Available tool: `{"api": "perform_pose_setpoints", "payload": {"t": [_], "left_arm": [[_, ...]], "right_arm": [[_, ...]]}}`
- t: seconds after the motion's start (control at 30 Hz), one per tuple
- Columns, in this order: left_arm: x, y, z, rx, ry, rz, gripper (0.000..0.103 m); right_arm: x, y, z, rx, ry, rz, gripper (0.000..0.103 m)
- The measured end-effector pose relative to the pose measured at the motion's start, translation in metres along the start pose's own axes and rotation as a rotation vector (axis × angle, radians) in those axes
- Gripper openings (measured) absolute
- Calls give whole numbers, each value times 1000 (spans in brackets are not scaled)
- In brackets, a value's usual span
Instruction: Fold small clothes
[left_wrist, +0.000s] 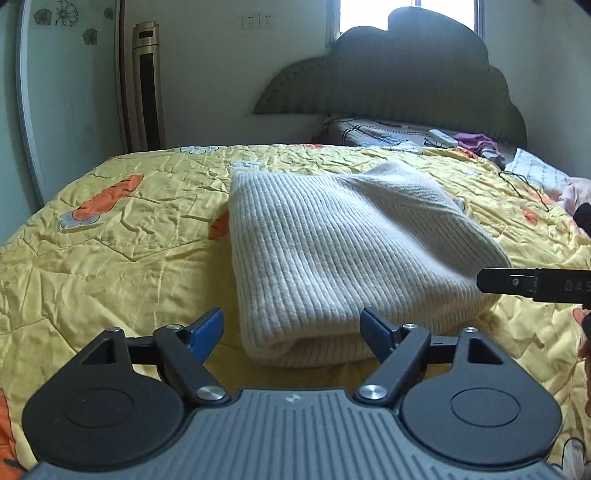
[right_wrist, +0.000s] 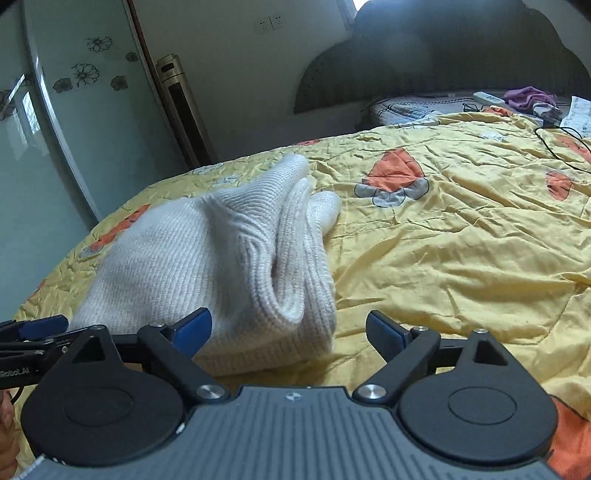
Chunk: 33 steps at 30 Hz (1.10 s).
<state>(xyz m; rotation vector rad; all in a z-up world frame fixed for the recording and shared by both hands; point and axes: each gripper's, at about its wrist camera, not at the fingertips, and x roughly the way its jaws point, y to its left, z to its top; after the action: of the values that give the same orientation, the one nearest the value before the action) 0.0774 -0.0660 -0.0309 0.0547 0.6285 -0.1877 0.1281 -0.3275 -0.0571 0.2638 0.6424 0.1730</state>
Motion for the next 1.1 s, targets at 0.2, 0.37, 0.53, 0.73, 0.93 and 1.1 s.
{"api": "perform_pose_setpoints", "payload": {"t": [0.2, 0.37, 0.53, 0.73, 0.93, 1.1], "left_arm": [[-9, -4, -5, -5, 3, -3, 81], [-19, -4, -9, -3, -9, 17, 81], [-27, -2, -17, -26, -25, 29, 81], [-31, -6, -28, -43, -53, 50, 81], [-31, -15, -34, -15, -42, 55, 81], [-33, -18, -35, -18, -50, 58, 81]], "right_arm": [[-11, 17, -13, -52, 28, 13, 98], [-20, 29, -25, -63, 39, 28, 99], [-30, 42, -34, -105, 36, 14, 101], [-37, 51, -45, -142, 33, -4, 102], [-36, 60, -61, -248, 32, -79, 102], [-38, 60, -62, -253, 21, -84, 102]]}}
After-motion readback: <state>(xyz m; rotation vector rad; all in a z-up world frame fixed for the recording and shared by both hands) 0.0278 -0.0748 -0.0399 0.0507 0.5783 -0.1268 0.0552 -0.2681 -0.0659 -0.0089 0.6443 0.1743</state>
